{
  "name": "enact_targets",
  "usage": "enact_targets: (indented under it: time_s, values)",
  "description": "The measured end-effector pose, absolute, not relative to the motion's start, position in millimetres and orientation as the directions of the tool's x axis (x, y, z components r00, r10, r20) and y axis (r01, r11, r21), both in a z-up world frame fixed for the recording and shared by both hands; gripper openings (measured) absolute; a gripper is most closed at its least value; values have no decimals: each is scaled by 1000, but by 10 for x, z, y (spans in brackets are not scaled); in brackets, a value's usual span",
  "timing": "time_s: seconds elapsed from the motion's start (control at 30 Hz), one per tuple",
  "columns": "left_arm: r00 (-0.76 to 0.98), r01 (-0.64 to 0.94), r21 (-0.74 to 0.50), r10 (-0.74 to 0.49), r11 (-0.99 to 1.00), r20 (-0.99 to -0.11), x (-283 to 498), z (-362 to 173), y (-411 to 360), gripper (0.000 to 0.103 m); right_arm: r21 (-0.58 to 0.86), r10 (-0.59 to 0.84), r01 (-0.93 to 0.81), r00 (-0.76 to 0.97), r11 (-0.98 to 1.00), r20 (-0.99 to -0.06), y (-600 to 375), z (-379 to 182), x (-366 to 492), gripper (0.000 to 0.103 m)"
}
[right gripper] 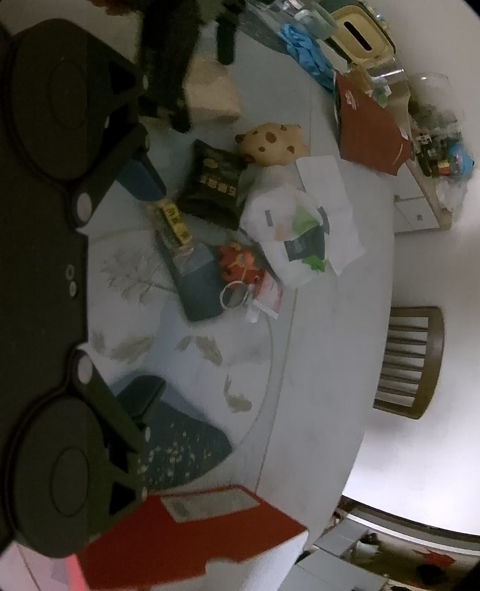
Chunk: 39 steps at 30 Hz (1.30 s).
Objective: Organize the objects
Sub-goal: 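Move both tools back from the box toward the cluttered table, then grasp the bread loaf bag with the left tool while the right tool grasps the yellow snack packet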
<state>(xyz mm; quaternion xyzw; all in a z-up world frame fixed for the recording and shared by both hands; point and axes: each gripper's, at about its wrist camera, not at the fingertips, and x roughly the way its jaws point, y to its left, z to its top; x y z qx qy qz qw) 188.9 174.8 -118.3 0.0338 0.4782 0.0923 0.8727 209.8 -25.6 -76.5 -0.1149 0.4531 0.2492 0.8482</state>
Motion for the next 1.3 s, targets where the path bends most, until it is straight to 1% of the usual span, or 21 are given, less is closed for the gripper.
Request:
enact_targets:
  time_s: [0.17,0.23,0.47,0.6,0.7,0.73,0.77,0.8,0.83,0.87,0.93,0.97,1.03,1.07,1.1,1.13,1.17,1.2,1.23,1.3]
  values:
    - [534,-68,178,186,982,-825,1745,-1213,1812,103,30,311,-543,435,839,-845,-55,-909,2182,100]
    - [528,-72,182,192,981,-827,1698,-1215,1864,103,26,304,-546,424,837,-853,21,-968,2211,99]
    - [494,-185,89,171,979,-852,1564,-1211,2098,103,0,276,-567,402,824,-873,195,-1116,2267,95]
    - [479,-222,48,152,974,-865,1477,-1258,2168,103,-14,256,-573,386,819,-886,216,-1184,2263,89]
    - [477,-238,23,137,971,-868,1448,-1274,2196,102,6,265,-561,381,828,-886,183,-1194,2264,88]
    - [476,-242,18,134,970,-869,1447,-1276,2202,102,11,269,-559,383,829,-884,175,-1192,2262,85]
    - [476,-245,13,132,969,-869,1445,-1277,2205,100,10,272,-559,387,829,-881,165,-1187,2255,83]
    - [478,-243,5,124,970,-870,1442,-1280,2204,99,11,277,-561,391,828,-878,158,-1180,2248,78]
    - [482,-239,6,124,971,-867,1436,-1273,2192,96,11,281,-563,395,827,-875,152,-1174,2241,74]
    - [486,-232,7,122,973,-866,1436,-1266,2177,91,10,282,-563,399,826,-873,149,-1170,2238,73]
    - [491,-223,7,118,975,-863,1431,-1252,2148,87,11,285,-561,405,828,-869,136,-1158,2228,63]
    - [492,-224,5,117,975,-863,1431,-1247,2146,85,9,286,-559,409,829,-867,128,-1153,2225,61]
    - [493,-228,0,116,974,-862,1428,-1230,2147,81,6,286,-558,415,830,-864,109,-1142,2219,51]
    - [494,-229,0,116,974,-862,1423,-1219,2145,78,6,286,-558,417,830,-863,97,-1138,2219,49]
    - [495,-229,-2,115,973,-862,1420,-1206,2140,77,6,286,-557,418,831,-862,84,-1133,2222,43]
    - [493,-228,-4,112,974,-863,1419,-1199,2131,76,5,285,-553,421,833,-861,60,-1127,2224,35]
    - [492,-228,-7,109,974,-864,1416,-1194,2125,76,3,282,-549,424,836,-861,40,-1124,2232,32]
    - [493,-227,-11,105,974,-864,1407,-1189,2113,76,2,278,-543,426,840,-861,18,-1120,2236,25]
    - [494,-226,-14,102,974,-864,1402,-1184,2102,75,4,276,-537,428,844,-861,-16,-1115,2235,21]
    - [494,-222,-19,96,975,-864,1388,-1175,2074,75,6,272,-525,432,851,-860,-85,-1116,2231,20]
